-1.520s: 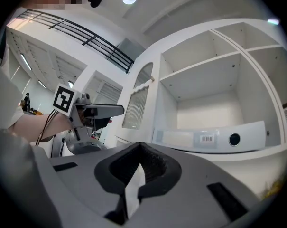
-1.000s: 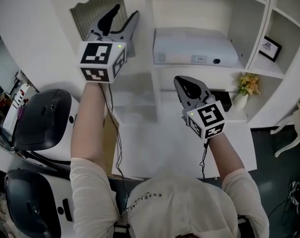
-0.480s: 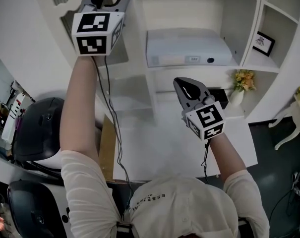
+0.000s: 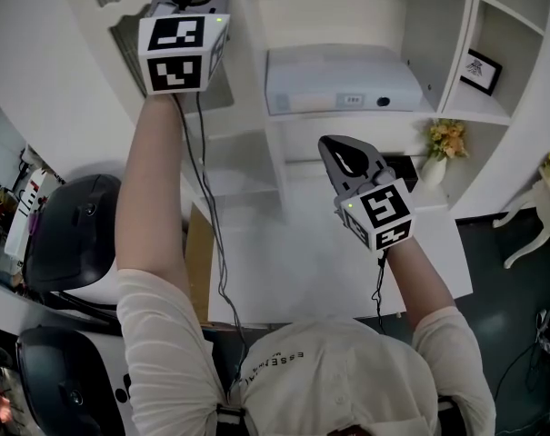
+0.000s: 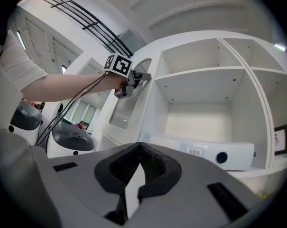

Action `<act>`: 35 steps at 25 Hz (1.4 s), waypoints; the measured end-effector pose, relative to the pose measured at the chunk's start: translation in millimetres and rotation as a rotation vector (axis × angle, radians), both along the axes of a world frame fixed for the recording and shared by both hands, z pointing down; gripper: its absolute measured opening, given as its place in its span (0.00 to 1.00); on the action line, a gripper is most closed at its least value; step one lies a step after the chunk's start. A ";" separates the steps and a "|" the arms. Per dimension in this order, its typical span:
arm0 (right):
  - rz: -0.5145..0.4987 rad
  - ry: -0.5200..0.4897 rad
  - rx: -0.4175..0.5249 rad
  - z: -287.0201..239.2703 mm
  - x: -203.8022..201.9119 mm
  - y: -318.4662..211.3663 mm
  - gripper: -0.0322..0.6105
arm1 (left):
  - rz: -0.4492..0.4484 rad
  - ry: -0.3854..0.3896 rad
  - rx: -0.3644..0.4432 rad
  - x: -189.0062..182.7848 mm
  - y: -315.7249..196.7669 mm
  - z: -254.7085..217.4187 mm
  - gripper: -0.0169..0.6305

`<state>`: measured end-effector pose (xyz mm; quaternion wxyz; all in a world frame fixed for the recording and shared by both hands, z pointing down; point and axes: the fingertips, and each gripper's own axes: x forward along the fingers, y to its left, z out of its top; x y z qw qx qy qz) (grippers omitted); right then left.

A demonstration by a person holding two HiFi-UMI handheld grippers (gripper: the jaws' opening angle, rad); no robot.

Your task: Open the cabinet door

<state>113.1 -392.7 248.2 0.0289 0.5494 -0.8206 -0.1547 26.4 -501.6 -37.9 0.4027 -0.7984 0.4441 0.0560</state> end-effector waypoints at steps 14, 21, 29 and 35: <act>-0.060 0.025 -0.018 10.6 -24.3 21.4 0.07 | 0.154 0.018 -0.126 -23.6 47.8 2.2 0.16; -0.126 0.026 -0.023 13.9 -48.5 28.6 0.07 | 0.193 0.021 -0.155 -43.4 79.7 2.1 0.16; -0.204 0.019 -0.014 12.2 -77.6 33.0 0.07 | 0.267 0.034 -0.181 -74.0 113.3 2.4 0.14; -0.267 0.018 -0.013 14.3 -101.1 31.0 0.07 | 0.306 0.042 -0.204 -96.2 134.8 2.7 0.14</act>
